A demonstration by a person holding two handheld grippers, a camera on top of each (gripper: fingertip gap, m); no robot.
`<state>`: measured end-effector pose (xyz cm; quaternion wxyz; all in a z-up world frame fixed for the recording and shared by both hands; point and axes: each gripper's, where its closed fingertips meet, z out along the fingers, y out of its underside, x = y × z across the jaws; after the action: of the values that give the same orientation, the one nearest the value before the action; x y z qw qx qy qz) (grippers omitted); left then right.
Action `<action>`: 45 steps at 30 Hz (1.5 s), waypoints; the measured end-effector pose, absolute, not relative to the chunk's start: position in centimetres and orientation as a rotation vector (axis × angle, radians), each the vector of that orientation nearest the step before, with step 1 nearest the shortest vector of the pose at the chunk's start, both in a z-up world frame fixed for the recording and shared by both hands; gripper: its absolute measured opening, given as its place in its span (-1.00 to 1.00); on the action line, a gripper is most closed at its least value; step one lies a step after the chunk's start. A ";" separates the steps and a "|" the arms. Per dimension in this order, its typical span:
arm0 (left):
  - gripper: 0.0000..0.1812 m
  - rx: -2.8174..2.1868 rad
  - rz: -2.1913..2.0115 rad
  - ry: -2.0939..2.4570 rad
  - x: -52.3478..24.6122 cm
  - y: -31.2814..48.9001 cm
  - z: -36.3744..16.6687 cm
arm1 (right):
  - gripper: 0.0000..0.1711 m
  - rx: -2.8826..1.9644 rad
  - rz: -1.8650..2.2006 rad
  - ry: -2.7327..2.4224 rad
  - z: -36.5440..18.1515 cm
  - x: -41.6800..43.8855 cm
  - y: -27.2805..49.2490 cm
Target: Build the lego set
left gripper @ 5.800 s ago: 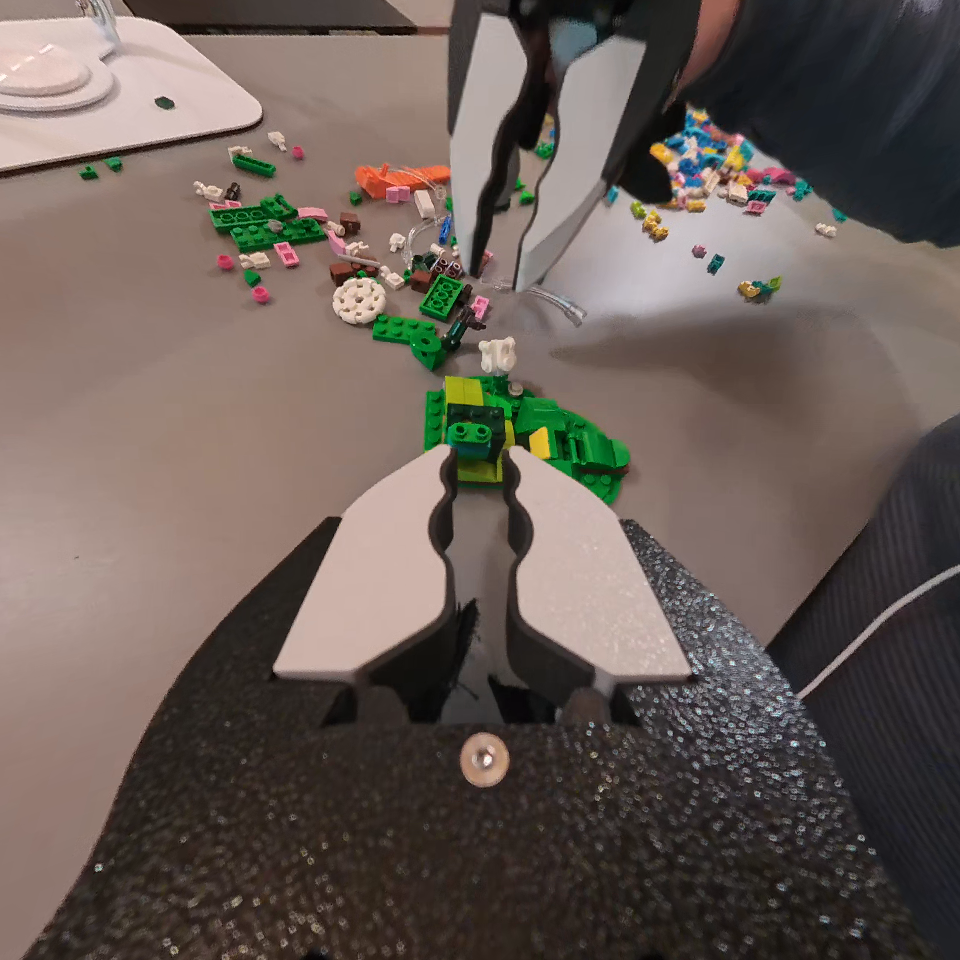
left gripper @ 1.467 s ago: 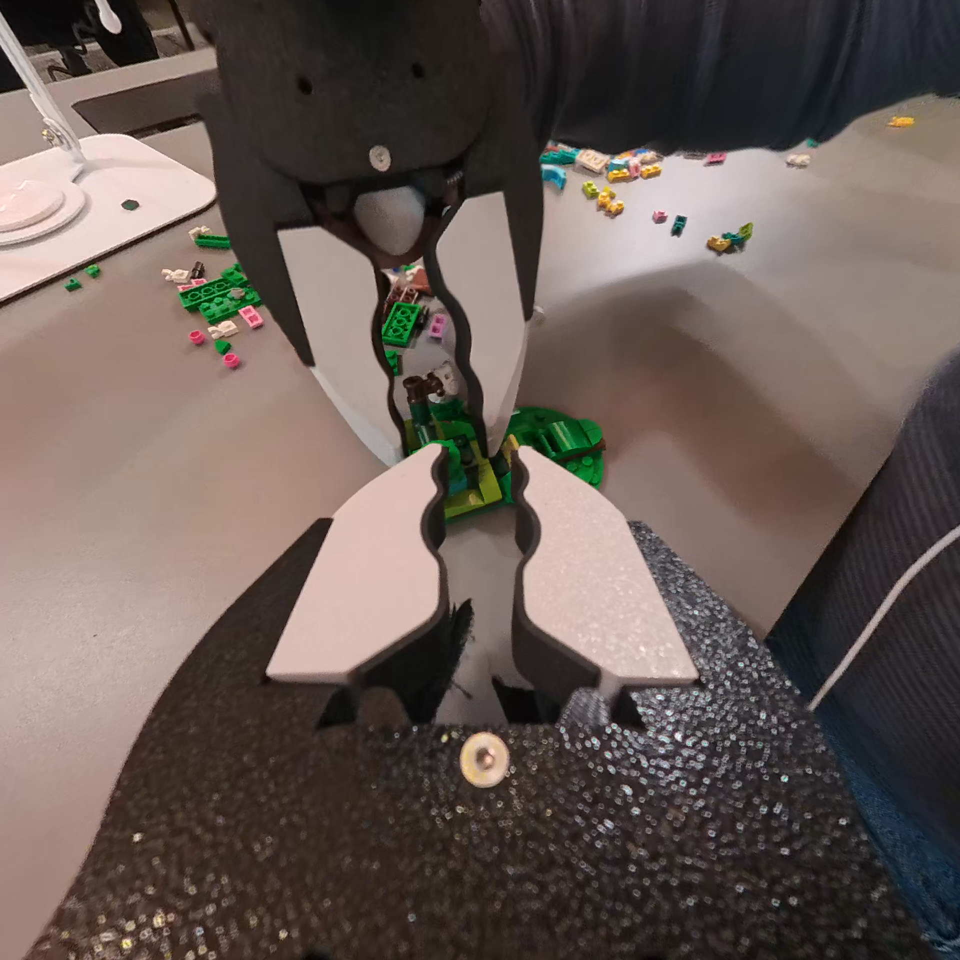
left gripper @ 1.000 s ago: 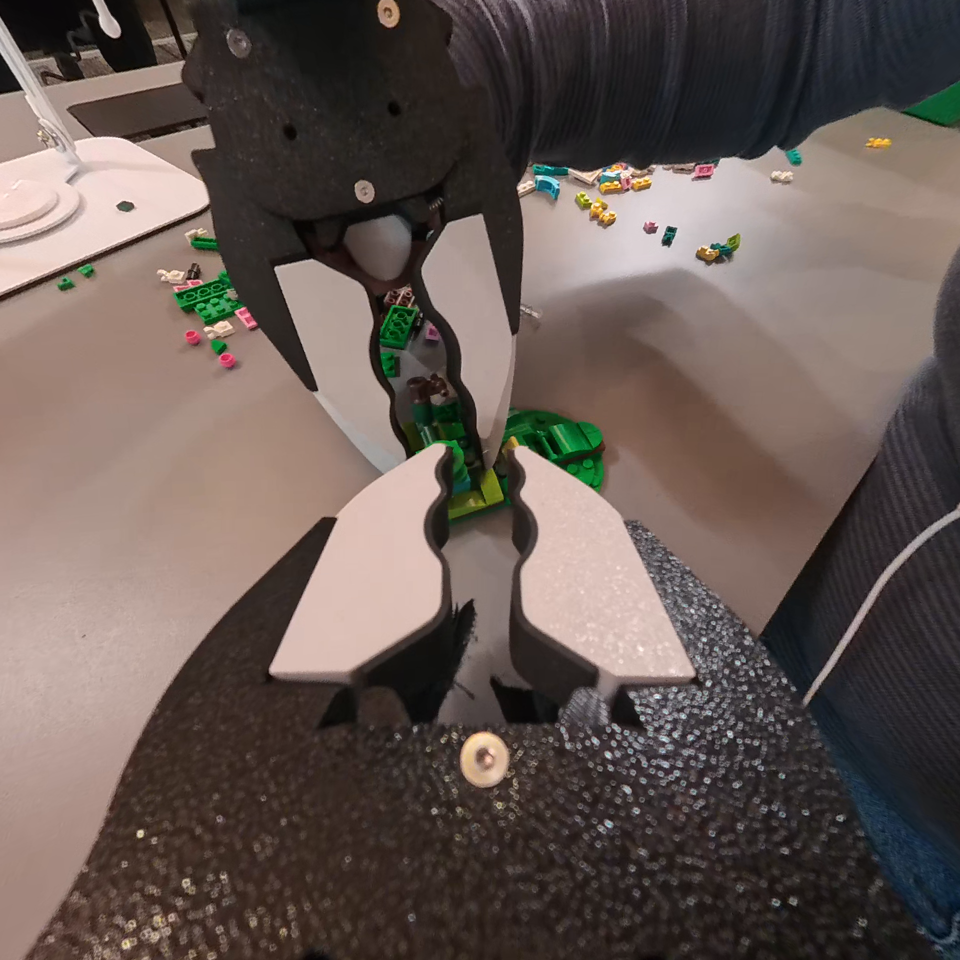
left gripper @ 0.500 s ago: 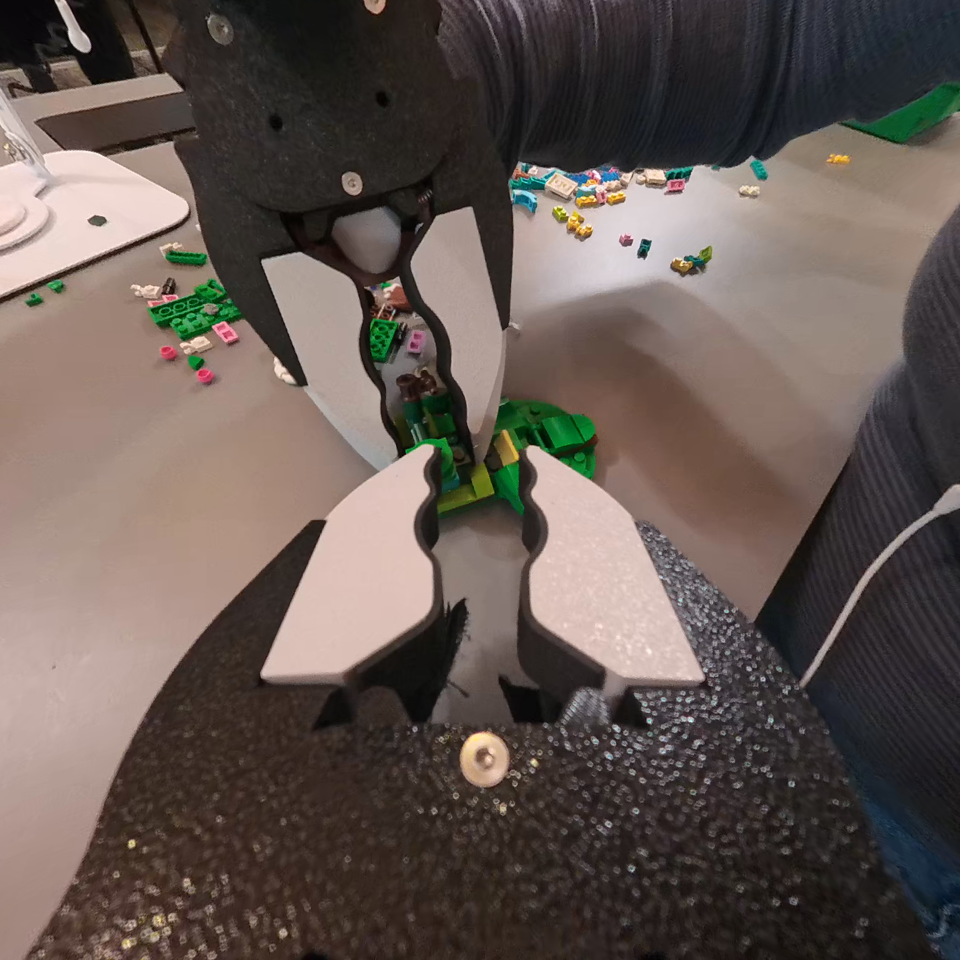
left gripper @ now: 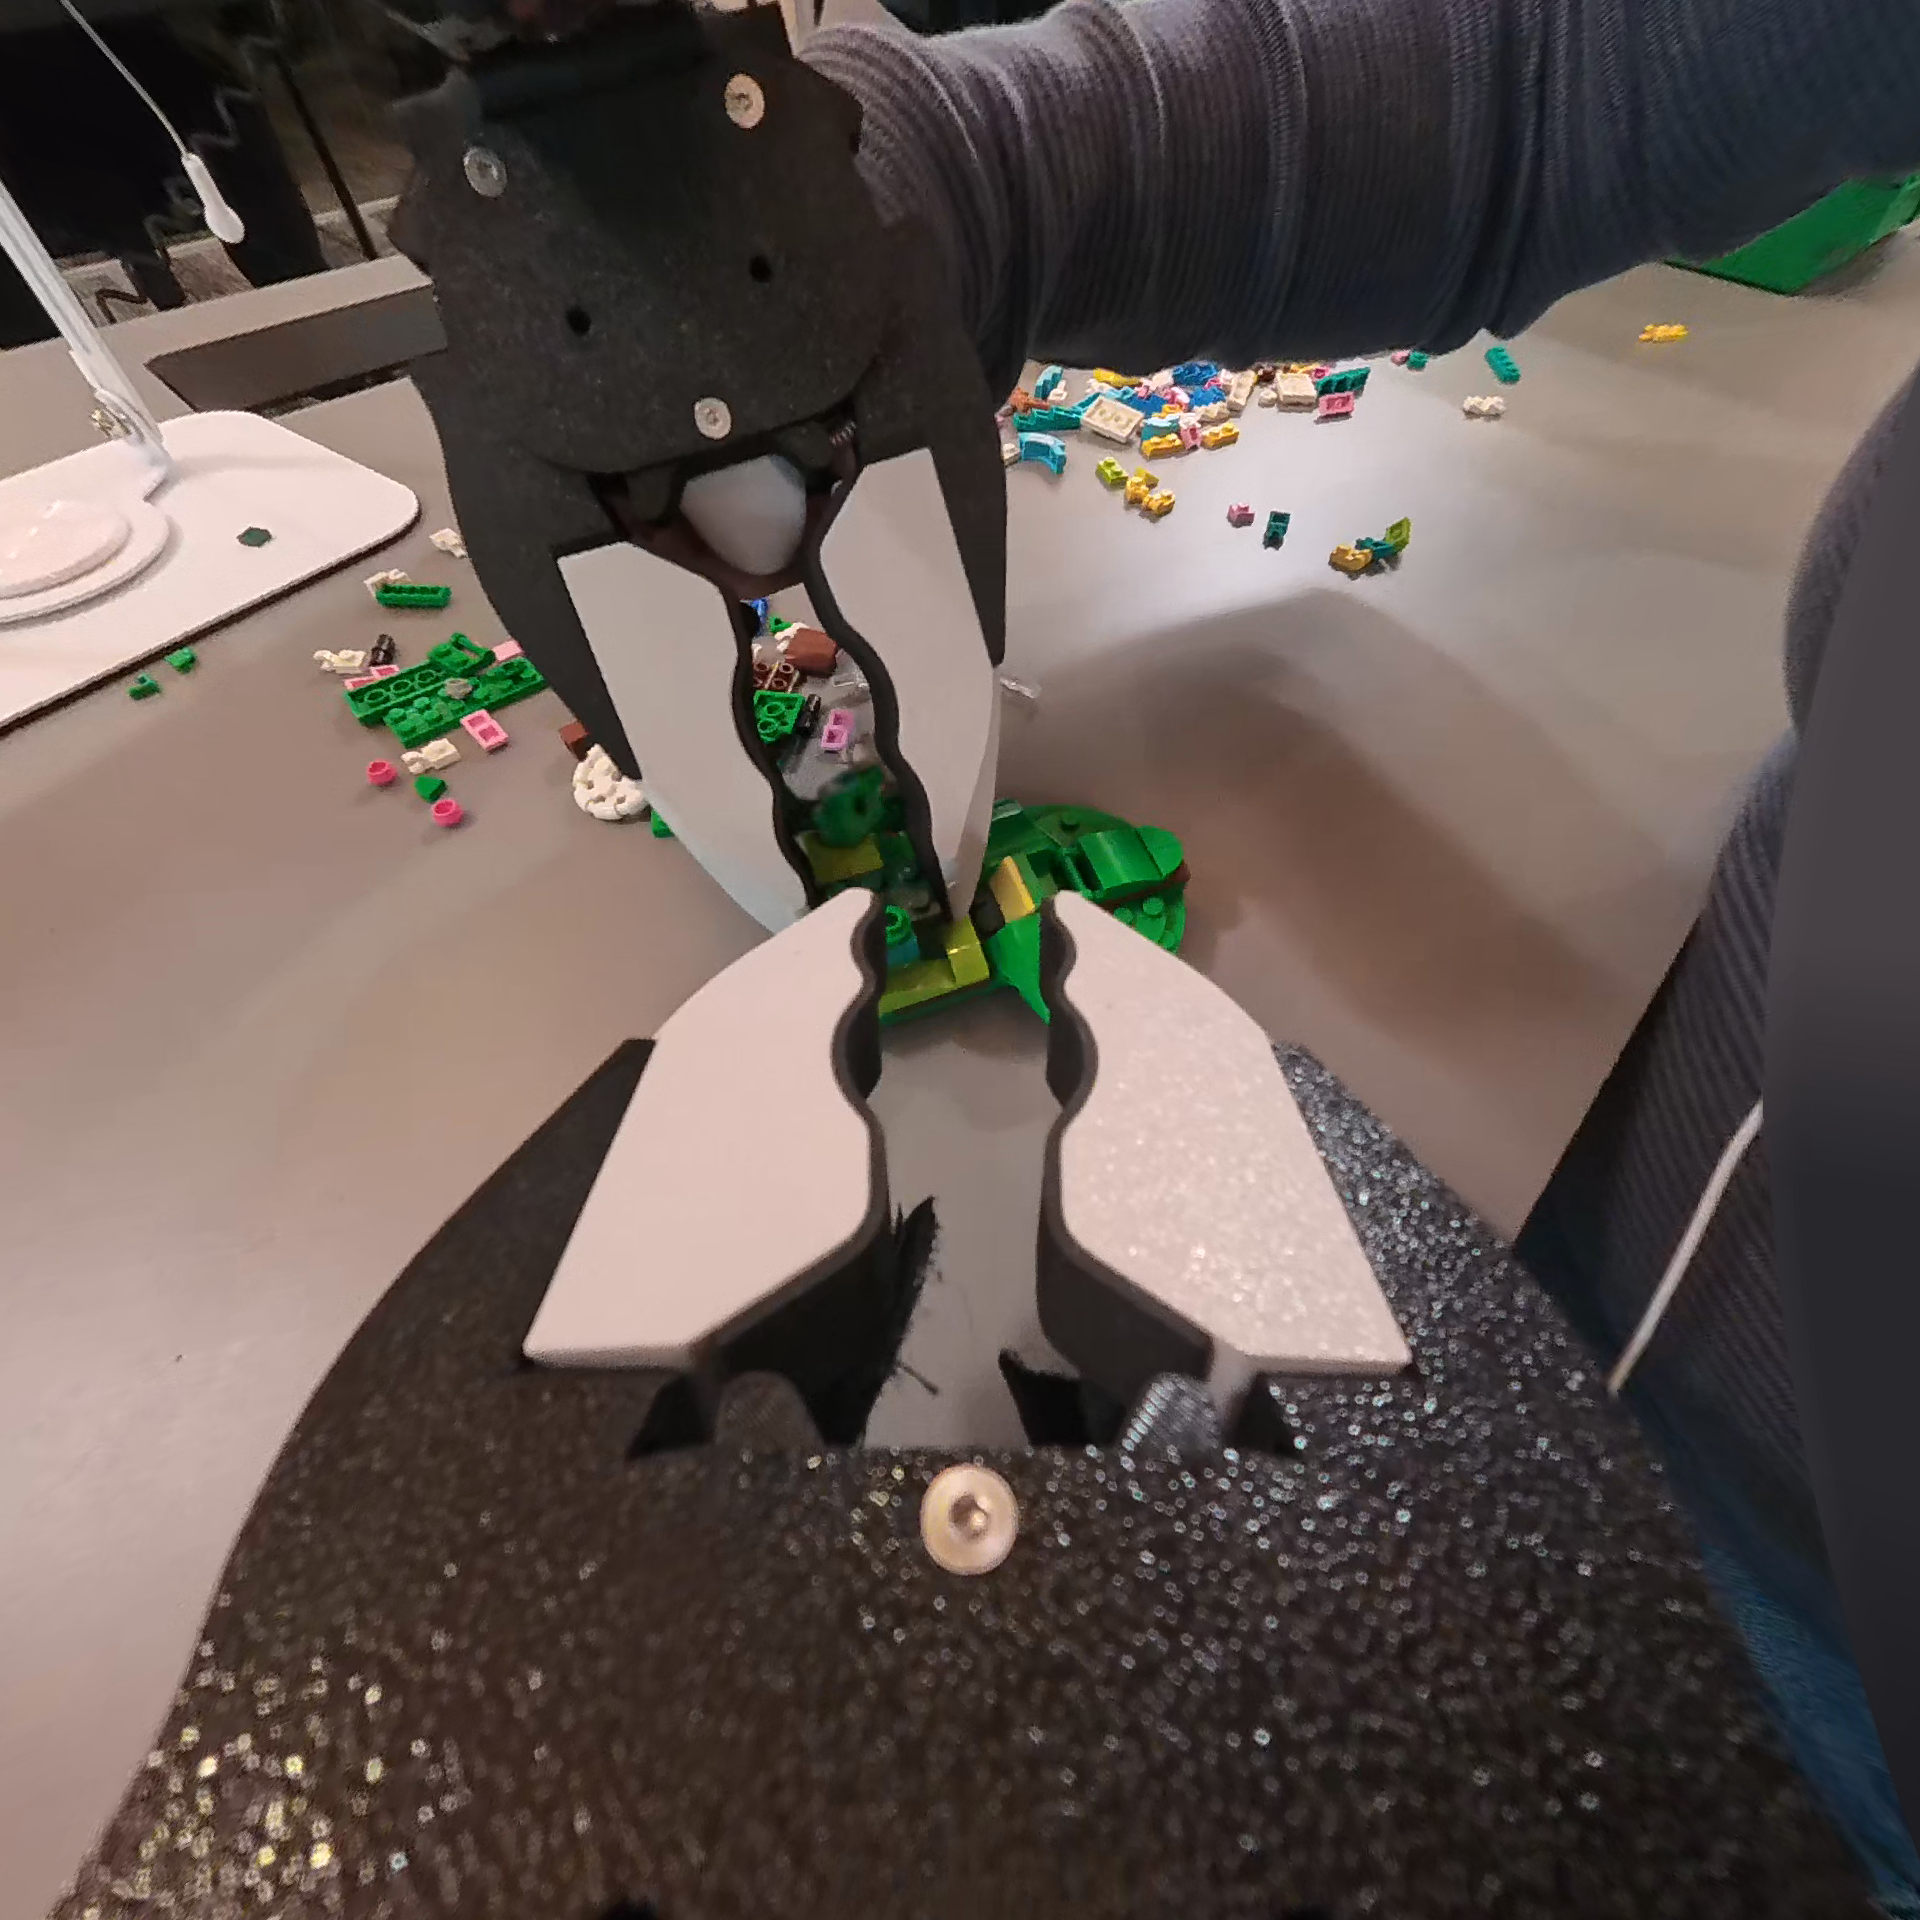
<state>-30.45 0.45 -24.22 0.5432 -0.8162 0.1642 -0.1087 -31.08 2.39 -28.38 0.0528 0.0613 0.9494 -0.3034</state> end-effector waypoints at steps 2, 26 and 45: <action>-0.70 -1.941 -0.245 0.401 -30.4 0.5 -24.3 | -0.69 0.187 -0.917 2.891 -28.5 -31.1 2.4; -0.69 -1.917 -0.232 0.386 -30.4 0.6 -23.8 | -0.62 0.644 -0.795 3.064 -29.2 -31.1 10.9; -0.69 -1.970 -0.154 0.156 -33.9 0.3 -23.8 | -0.83 0.538 -0.853 3.149 -28.5 -36.8 6.6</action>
<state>-33.90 0.34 -23.82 0.5476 -0.8316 0.0659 -0.0649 -36.75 6.64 -28.55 -0.0825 0.1622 0.9491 -0.2570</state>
